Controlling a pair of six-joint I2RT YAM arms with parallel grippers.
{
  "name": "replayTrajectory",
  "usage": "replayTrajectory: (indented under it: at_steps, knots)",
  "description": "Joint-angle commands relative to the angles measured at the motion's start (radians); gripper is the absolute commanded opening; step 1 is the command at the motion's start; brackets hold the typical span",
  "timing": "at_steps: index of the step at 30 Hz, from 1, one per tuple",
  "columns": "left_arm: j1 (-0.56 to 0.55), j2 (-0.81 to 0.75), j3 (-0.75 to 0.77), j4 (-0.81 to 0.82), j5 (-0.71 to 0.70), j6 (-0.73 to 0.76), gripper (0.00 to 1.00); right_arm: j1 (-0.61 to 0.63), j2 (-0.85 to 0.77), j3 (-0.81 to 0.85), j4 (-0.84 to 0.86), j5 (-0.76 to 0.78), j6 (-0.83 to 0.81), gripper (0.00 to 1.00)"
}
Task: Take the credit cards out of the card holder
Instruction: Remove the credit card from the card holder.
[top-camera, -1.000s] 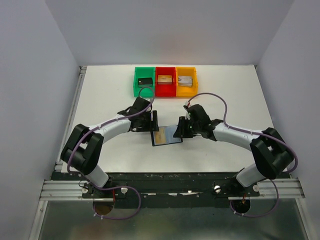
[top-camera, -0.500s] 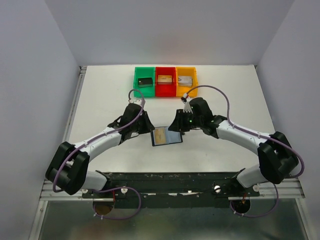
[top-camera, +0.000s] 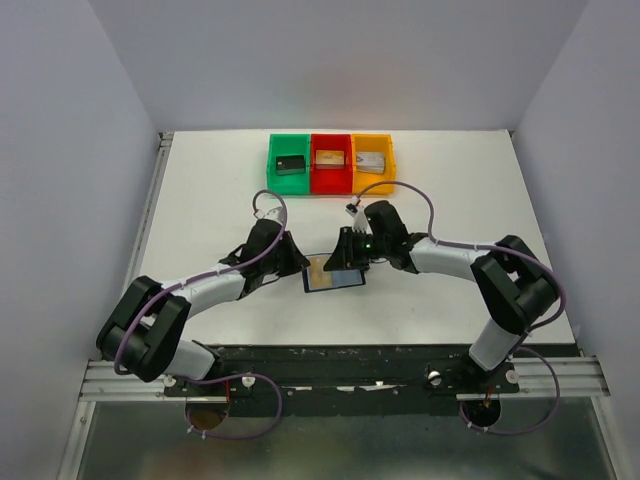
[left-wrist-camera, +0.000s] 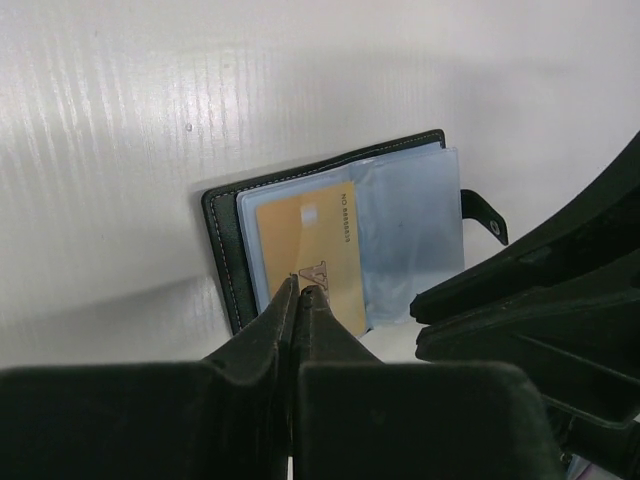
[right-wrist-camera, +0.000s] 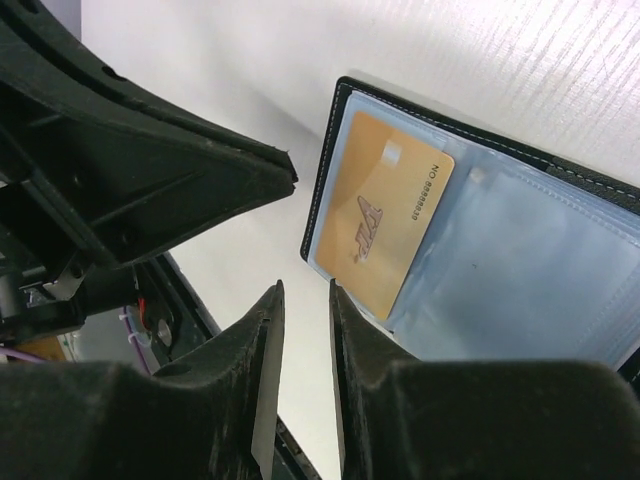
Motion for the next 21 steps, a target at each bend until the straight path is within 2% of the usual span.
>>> replayTrajectory:
  at_steps: [1, 6, 21]
  knots:
    - [-0.002, 0.016, -0.035, 0.082, 0.008, -0.038, 0.01, -0.004, 0.032, -0.010, 0.057, -0.015, 0.012, 0.32]
    - [-0.008, 0.040, -0.026, 0.082, 0.013, -0.040, 0.00, -0.007, 0.031, -0.050, 0.064, 0.044, 0.008, 0.31]
    - [-0.015, 0.074, -0.006, 0.013, -0.014, -0.029, 0.00, -0.010, 0.058, -0.058, 0.087, 0.039, 0.014, 0.32]
